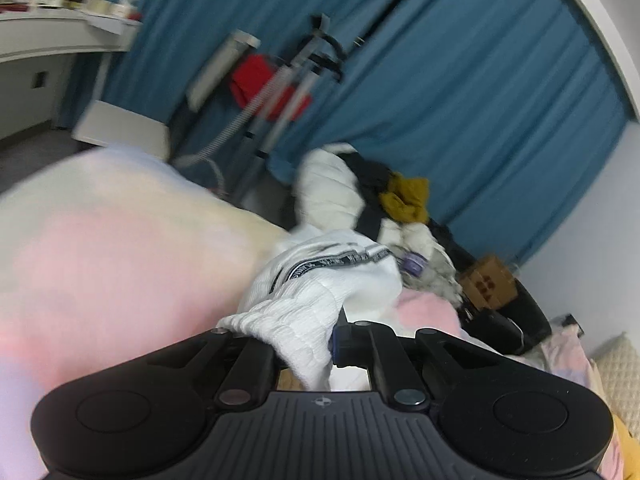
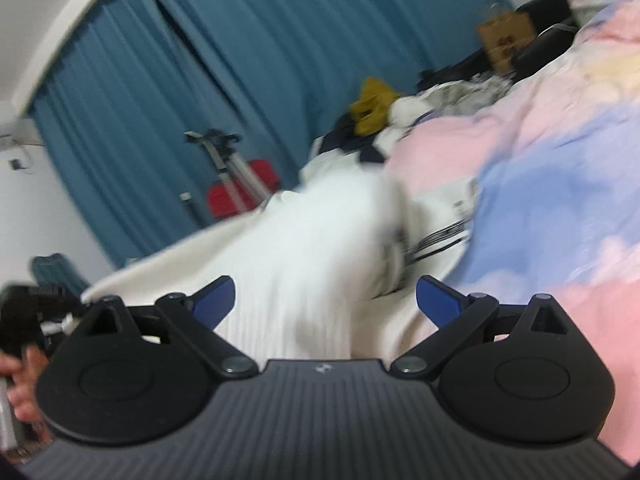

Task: Fold clothes
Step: 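Grasp the white garment's ribbed cuff with the left gripper and lift it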

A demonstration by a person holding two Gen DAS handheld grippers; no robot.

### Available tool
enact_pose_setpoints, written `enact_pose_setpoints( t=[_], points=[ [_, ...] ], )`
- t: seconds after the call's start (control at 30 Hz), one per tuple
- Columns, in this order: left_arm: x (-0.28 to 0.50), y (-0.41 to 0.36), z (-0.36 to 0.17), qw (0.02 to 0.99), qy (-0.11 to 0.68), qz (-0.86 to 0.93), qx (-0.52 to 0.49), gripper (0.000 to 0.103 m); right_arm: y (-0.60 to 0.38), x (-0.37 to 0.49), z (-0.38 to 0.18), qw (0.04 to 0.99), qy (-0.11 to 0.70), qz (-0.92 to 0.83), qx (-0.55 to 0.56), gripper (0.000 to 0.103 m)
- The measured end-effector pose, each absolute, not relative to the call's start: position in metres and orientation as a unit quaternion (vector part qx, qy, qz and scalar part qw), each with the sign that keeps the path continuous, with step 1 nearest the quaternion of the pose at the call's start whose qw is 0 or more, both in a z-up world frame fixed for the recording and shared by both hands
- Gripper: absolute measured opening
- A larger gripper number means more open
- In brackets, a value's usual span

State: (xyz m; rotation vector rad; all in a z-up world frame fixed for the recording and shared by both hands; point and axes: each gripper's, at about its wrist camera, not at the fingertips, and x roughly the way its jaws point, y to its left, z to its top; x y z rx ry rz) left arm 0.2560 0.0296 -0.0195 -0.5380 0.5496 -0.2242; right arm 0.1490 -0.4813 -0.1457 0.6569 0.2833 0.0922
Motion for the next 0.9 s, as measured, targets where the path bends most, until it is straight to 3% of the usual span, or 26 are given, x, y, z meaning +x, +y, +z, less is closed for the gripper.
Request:
enact_pose_setpoints(
  t=[0.33,0.53,0.73,0.77,0.83,0.87,0.9],
  points=[
    [0.202,0.146,-0.064,0.913,0.275,-0.064,-0.293,0.008,-0.458,0.138,-0.160,0.895,0.229,0.093,0.372,0.099],
    [0.219,0.152,-0.079,0.910,0.274,-0.075,-0.301,0.009,-0.430,0.152,-0.185,0.871,0.305,0.107,0.370,0.081],
    [0.243,0.160,-0.107,0.900,0.282,-0.068,-0.327,0.009,-0.409,0.166,-0.205,0.841,0.338,0.150,0.395,0.081],
    [0.247,0.160,-0.110,0.899,0.283,-0.066,-0.327,0.009,-0.404,0.169,-0.208,0.840,0.341,0.154,0.393,0.077],
    [0.252,0.164,-0.114,0.898,0.283,-0.058,-0.330,0.009,-0.396,0.175,-0.213,0.842,0.340,0.160,0.386,0.060],
    [0.254,0.166,-0.116,0.898,0.284,-0.053,-0.333,0.009,-0.393,0.175,-0.213,0.842,0.333,0.168,0.391,0.039],
    [0.259,0.169,-0.115,0.898,0.285,-0.045,-0.333,0.008,-0.389,0.174,-0.212,0.842,0.325,0.175,0.394,0.027]
  ],
)
